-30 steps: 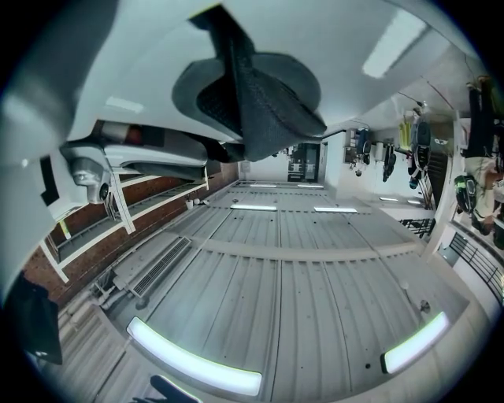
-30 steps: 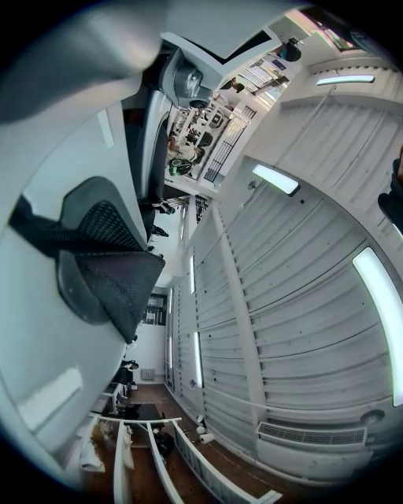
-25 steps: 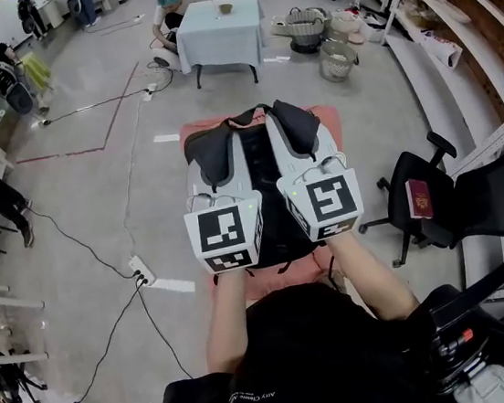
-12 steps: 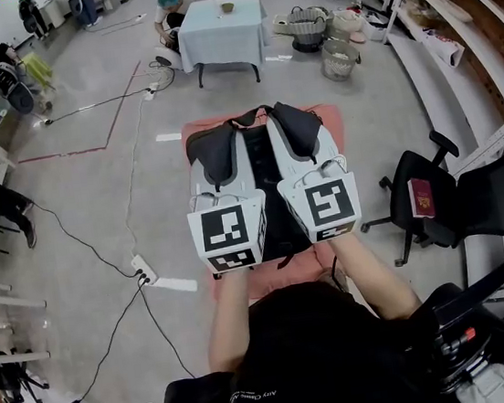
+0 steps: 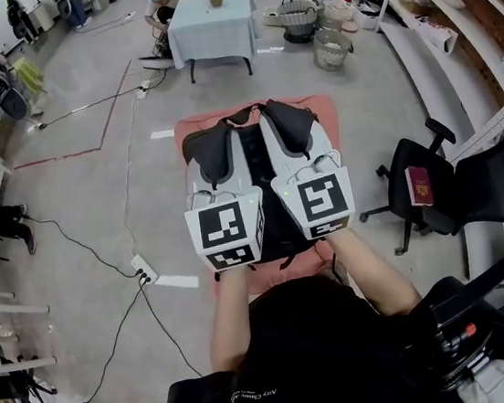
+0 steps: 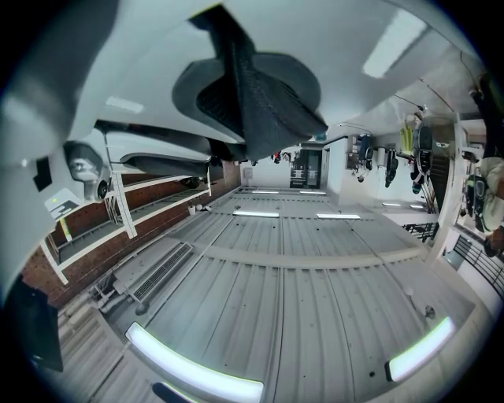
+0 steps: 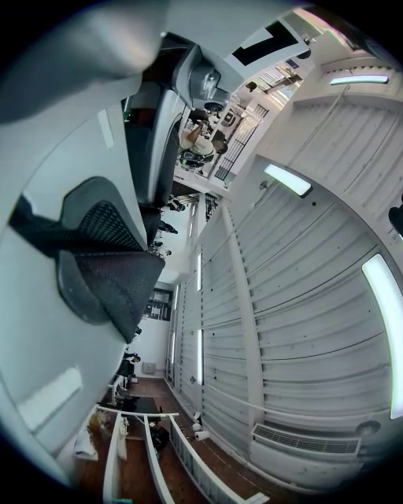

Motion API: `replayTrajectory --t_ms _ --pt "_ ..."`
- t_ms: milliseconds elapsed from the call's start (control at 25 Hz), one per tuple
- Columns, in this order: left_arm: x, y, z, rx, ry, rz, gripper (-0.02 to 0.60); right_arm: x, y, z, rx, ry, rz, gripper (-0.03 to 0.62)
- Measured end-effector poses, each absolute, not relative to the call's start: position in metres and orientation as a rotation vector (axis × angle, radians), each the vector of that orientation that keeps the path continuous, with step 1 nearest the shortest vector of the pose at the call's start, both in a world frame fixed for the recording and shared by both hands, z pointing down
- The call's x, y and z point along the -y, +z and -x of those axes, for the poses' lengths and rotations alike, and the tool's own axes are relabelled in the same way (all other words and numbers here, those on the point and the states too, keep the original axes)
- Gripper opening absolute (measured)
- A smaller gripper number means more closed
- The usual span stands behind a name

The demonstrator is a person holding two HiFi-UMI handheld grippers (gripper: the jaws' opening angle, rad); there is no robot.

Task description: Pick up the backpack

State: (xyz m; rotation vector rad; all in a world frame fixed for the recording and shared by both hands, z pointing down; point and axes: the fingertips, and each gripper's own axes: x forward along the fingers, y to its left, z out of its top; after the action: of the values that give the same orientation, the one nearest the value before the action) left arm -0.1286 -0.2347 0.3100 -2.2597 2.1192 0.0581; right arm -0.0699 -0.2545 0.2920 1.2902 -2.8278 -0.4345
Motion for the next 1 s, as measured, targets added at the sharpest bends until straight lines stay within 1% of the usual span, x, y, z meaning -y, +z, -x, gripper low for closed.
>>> replayTrajectory --t_ms 760,1000 --pt "0.247 0.323 0.122 -2.108 0.015 2.304 0.021 0.266 0.307 0.067 2.789 -0.418 -1.274 0.026" --pt "0.248 0.324 0.122 -2.111 0.019 2.295 0.021 0.266 0.307 0.069 2.769 -0.474 -1.284 0.025"
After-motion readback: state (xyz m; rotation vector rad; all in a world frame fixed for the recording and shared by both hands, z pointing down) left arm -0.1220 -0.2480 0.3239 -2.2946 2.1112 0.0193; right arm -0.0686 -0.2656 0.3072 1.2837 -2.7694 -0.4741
